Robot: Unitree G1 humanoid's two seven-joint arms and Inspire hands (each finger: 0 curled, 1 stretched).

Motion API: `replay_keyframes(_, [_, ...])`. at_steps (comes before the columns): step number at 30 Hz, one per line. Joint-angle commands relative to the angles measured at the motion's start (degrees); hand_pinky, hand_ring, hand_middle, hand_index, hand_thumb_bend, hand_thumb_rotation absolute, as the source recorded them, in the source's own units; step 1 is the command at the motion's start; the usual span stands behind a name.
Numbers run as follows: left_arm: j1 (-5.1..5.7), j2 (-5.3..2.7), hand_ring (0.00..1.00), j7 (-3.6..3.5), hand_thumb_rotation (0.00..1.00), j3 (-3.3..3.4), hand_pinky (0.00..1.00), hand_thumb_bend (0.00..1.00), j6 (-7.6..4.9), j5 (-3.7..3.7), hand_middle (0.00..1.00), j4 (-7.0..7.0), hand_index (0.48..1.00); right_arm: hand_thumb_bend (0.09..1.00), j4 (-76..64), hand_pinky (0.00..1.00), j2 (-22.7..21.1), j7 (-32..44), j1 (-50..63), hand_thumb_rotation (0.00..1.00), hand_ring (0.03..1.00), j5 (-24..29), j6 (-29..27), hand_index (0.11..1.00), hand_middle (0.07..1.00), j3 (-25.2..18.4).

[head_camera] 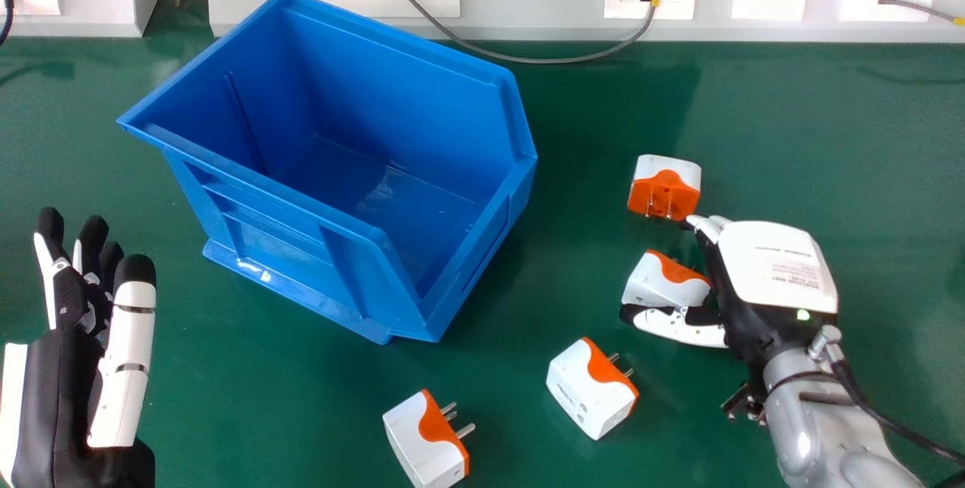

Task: Pick all objects and put in blue box

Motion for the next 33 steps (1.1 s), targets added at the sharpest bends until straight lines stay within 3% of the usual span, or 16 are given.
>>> replay_keyframes(1, [0.47,0.14,1.00,0.05,0.72,0.73,1.00,0.27,-0.20,-0.32,1.00,-1.98,1.000,0.568,2.79,0.77,0.11,2.42,0.68,0.74,0.854,0.07,2.48,0.860,0.875,0.73])
replay_keyframes(4, [0.73,0.26,1.00,0.48,0.74,0.84,1.00,0.25,-0.16,0.58,1.00,-2.43,1.000,0.568,4.76,0.78,0.64,2.88,-0.58,0.72,0.857,0.28,3.66,0.862,0.876,1.64])
replay_keyframes(7, [0.96,0.23,1.00,0.26,0.74,0.90,1.00,0.25,0.34,0.04,1.00,-2.94,1.000,0.567,6.67,0.76,1.10,2.51,-1.57,0.69,0.849,0.40,4.17,0.854,0.868,2.37])
replay_keyframes(12, [1.09,0.43,1.00,0.32,0.74,1.15,1.00,0.27,0.86,0.46,1.00,-3.56,1.000,0.554,7.97,0.76,1.33,2.51,-2.20,0.65,0.848,0.72,4.93,0.850,0.864,3.07])
replay_keyframes(14, [0.81,0.74,1.00,0.09,0.74,1.31,1.00,0.27,0.90,0.48,1.00,-3.43,1.000,0.550,8.10,0.76,1.33,2.21,-2.14,0.63,0.846,0.90,4.86,0.848,0.863,3.14])
replay_keyframes(17, [0.33,1.20,1.00,0.33,0.74,1.47,1.00,0.29,1.21,1.42,1.00,-3.20,1.000,0.543,8.45,0.76,1.37,2.23,-2.15,0.63,0.846,0.88,5.06,0.848,0.864,3.37])
replay_keyframes(20, [-0.25,1.23,1.00,0.23,0.73,1.52,1.00,0.28,1.30,1.06,1.00,-2.86,1.000,0.539,8.14,0.76,1.30,2.13,-1.95,0.63,0.850,0.81,5.16,0.854,0.868,3.45])
replay_keyframes(21, [-0.42,1.12,1.00,0.53,0.73,1.53,1.00,0.28,1.47,1.33,1.00,-2.89,1.000,0.538,8.11,0.76,1.28,2.07,-1.92,0.62,0.849,0.84,5.09,0.853,0.867,3.44])
replay_keyframes(23, [-0.68,0.92,1.00,0.54,0.73,1.56,1.00,0.27,1.90,0.73,1.00,-2.97,1.000,0.539,7.75,0.76,1.24,1.90,-1.72,0.57,0.848,0.91,5.02,0.851,0.865,3.35])
replay_keyframes(26, [-1.10,0.79,1.00,0.24,0.72,1.59,1.00,0.27,2.26,-0.33,1.00,-3.05,1.000,0.559,7.58,0.75,1.22,2.18,-1.81,0.40,0.840,0.60,5.30,0.840,0.858,3.68])
replay_keyframes(29, [-1.55,0.66,1.00,0.56,0.69,1.52,1.00,0.25,2.46,-0.16,1.00,-3.29,1.000,0.567,6.50,0.75,0.95,3.15,-1.66,0.27,0.829,0.83,5.23,0.823,0.845,3.80])
replay_keyframes(32, [-2.02,0.74,1.00,0.91,0.68,1.45,1.00,0.26,2.16,0.73,1.00,-3.16,1.000,0.586,4.73,0.74,0.85,4.48,-1.30,0.12,0.813,2.09,5.57,0.798,0.828,3.24])
replay_keyframes(33, [-2.41,0.87,1.00,0.90,0.68,1.52,1.00,0.25,1.44,1.13,1.00,-2.61,1.000,0.606,4.85,0.74,1.20,4.37,-1.55,0.07,0.803,2.82,5.94,0.776,0.815,2.78])
